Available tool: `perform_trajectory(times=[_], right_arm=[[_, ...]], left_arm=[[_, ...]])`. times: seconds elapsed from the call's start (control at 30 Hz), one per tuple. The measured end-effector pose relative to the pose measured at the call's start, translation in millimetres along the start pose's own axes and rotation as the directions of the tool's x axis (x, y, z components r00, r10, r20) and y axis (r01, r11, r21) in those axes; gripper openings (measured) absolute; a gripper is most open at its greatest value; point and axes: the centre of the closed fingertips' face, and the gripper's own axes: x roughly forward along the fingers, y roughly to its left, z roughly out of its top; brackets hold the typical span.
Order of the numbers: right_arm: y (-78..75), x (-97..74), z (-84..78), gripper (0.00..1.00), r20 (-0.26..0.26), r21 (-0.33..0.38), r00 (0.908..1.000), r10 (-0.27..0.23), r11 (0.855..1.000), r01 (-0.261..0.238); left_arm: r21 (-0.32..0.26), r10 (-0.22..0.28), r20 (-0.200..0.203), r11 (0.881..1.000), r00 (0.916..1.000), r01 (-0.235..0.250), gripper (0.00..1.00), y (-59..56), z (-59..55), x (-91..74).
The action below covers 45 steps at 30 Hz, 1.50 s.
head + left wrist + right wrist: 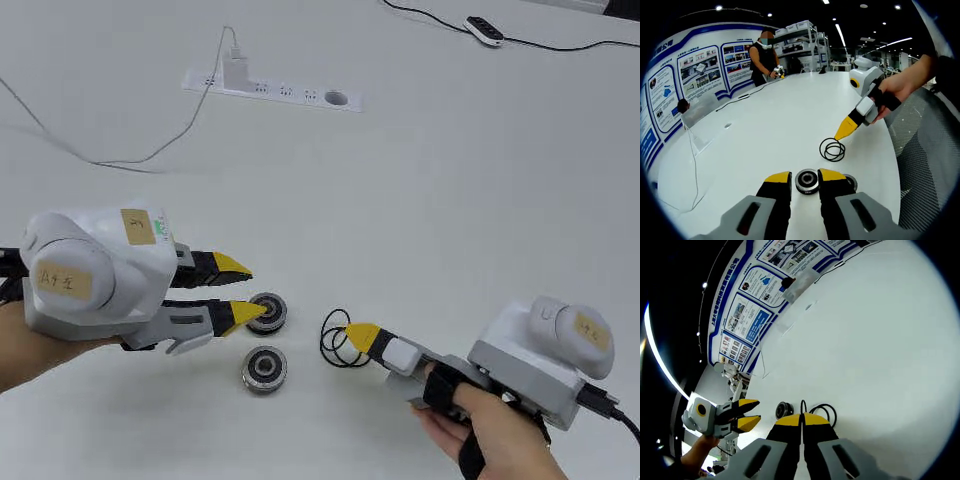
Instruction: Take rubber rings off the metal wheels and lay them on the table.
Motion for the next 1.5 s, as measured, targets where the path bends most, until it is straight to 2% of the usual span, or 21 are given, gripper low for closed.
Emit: perform_trajectory(times=[0.37, 0.53, 0.6, 0.77, 0.83, 0.93, 1.03, 1.1, 1.2, 1.37, 1.5], right_arm=[[-20.8, -3.3, -1.2, 0.02, -0.003, 0.002, 0.996, -0.09, 0.996, 0.09], [-23.6, -4.0, -0.8, 0.04, 0.003, -0.004, 0.9946, -0.104, 0.995, 0.104], [-23.5, -4.4, 0.5, 0.07, 0.007, -0.022, 0.9934, -0.114, 0.993, 0.114], [-28.2, -6.3, 2.2, 0.09, 0.003, -0.131, 0.9874, -0.158, 0.979, 0.157], [-27.3, -6.8, 2.8, 0.1, 0.01, -0.132, 0.9872, -0.159, 0.978, 0.159], [-23.0, -6.4, 6.9, 0.11, 0.034, -0.121, 0.99, -0.137, 0.983, 0.14], [-13.2, -4.1, 12.9, 0.13, 0.061, -0.117, 0.9939, -0.092, 0.988, 0.098], [0.3, -1.6, 19.2, 0.16, 0.088, -0.118, 0.9957, -0.03, 0.992, 0.041], [12.6, 0.8, 19.5, 0.2, 0.091, -0.12, 0.9955, 0.025, 0.993, -0.014], [25.8, 4.9, 14.2, 0.23, 0.073, -0.141, 0.9933, 0.089, 0.987, -0.078], [28.9, 7.8, 9.6, 0.24, 0.054, -0.164, 0.9927, 0.107, 0.982, -0.097]], left_arm=[[0.005, -0.004, -0.007, 1.0, 1.0, 0.004, 0.21, -3.9, -1.9, -1.4], [0.024, -0.002, -0.024, 1.0, 0.9997, 0.003, 0.21, -4.5, -5.4, -2.5], [0.018, -0.004, -0.024, 1.0, 0.9997, 0.005, 0.21, -5.2, -6.2, -3.1], [0.019, -0.001, -0.024, 1.0, 0.9997, 0.001, 0.21, -4.7, -7.4, -4.4], [0.022, 0.0, -0.032, 1.0, 0.9995, 0.001, 0.21, -4.4, -9.4, -4.6], [0.022, -0.004, -0.039, 1.0, 0.9992, 0.004, 0.21, -4.8, -11.7, -3.9], [0.024, -0.007, -0.045, 1.0, 0.999, 0.008, 0.2, -4.8, -12.5, -1.7], [0.024, -0.011, -0.046, 1.0, 0.9989, 0.012, 0.2, -4.4, -12.1, 1.1], [0.024, -0.016, -0.052, 1.0, 0.9985, 0.018, 0.2, -3.1, -12.5, 7.0], [0.026, -0.024, -0.068, 0.999, 0.9974, 0.026, 0.19, -0.7, -16.5, 14.8], [0.027, -0.033, -0.079, 0.999, 0.9963, 0.035, 0.18, -1.0, -18.7, 19.5]])
